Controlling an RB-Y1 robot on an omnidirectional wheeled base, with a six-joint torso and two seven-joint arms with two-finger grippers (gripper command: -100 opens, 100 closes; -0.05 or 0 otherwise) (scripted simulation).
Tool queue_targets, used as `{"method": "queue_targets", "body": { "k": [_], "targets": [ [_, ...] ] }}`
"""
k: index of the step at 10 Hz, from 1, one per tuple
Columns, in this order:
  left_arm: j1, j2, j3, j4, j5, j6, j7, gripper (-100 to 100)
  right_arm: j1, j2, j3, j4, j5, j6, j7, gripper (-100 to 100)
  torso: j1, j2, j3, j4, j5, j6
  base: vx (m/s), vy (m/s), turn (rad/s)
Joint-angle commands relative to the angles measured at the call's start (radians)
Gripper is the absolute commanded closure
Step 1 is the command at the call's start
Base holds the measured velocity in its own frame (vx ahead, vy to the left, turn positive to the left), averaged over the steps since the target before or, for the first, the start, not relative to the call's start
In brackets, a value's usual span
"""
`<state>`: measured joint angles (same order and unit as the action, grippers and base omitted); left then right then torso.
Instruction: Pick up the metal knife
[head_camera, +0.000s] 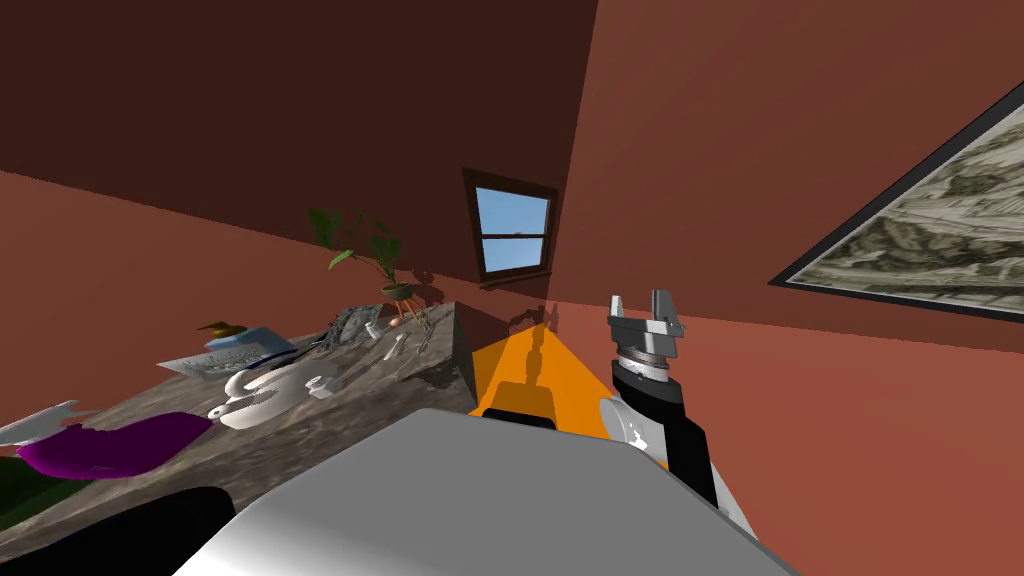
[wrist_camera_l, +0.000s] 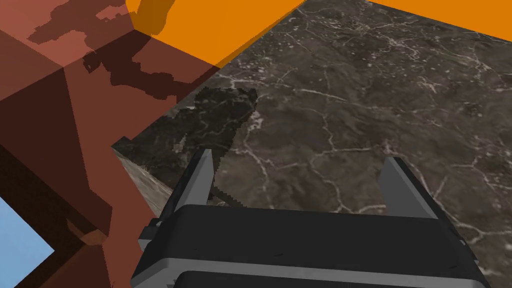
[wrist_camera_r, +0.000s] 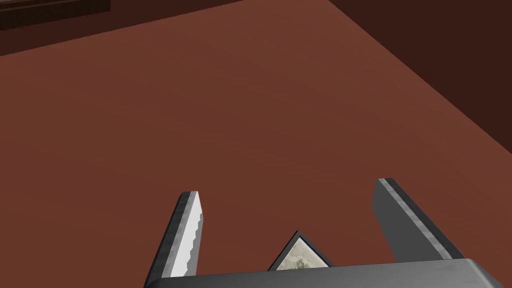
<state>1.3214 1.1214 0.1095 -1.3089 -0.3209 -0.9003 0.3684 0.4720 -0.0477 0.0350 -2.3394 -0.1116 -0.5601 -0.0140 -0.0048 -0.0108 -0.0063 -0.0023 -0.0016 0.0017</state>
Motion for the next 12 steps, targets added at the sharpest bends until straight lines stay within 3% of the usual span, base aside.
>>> {"method": "queue_targets", "body": {
  "k": [1, 2, 5, 8, 12],
  "targets": [
    [0.019, 0.050, -0.009, 0.035, -0.011, 0.005, 0.050, -100, 0.000, 0.000, 0.000, 0.000, 0.000, 0.000, 0.000, 0, 0.000, 0.000, 0.000, 0.000, 0.000, 0.000, 0.239, -0.015, -0.298],
    [0.019, 0.061, -0.009, 0.035, -0.011, 0.005, 0.050, -100, 0.000, 0.000, 0.000, 0.000, 0.000, 0.000, 0.000, 0, 0.003, -0.004, -0.002, -0.001, 0.001, 0.000, 0.189, 0.001, -0.104],
    [0.047, 0.158, -0.023, 0.087, -0.026, 0.016, 0.132, -100, 0.000, 0.000, 0.000, 0.000, 0.000, 0.000, 0.000, 0, 0.001, -0.005, -0.003, -0.001, 0.000, 0.000, 0.251, -0.033, -0.267],
    [0.058, 0.233, -0.036, 0.118, -0.034, 0.034, 0.203, -100, 0.000, 0.000, 0.000, 0.000, 0.000, 0.000, 0.000, 0, 0.006, -0.011, -0.007, -0.003, 0.002, 0.000, 0.308, 0.058, -0.289],
    [0.055, 0.299, -0.053, 0.134, -0.038, 0.059, 0.271, -100, 0.000, 0.000, 0.000, 0.000, 0.000, 0.000, 0.000, 0, 0.005, -0.004, -0.002, -0.001, 0.001, -0.001, 0.216, 0.080, -0.217]
  ]
}}
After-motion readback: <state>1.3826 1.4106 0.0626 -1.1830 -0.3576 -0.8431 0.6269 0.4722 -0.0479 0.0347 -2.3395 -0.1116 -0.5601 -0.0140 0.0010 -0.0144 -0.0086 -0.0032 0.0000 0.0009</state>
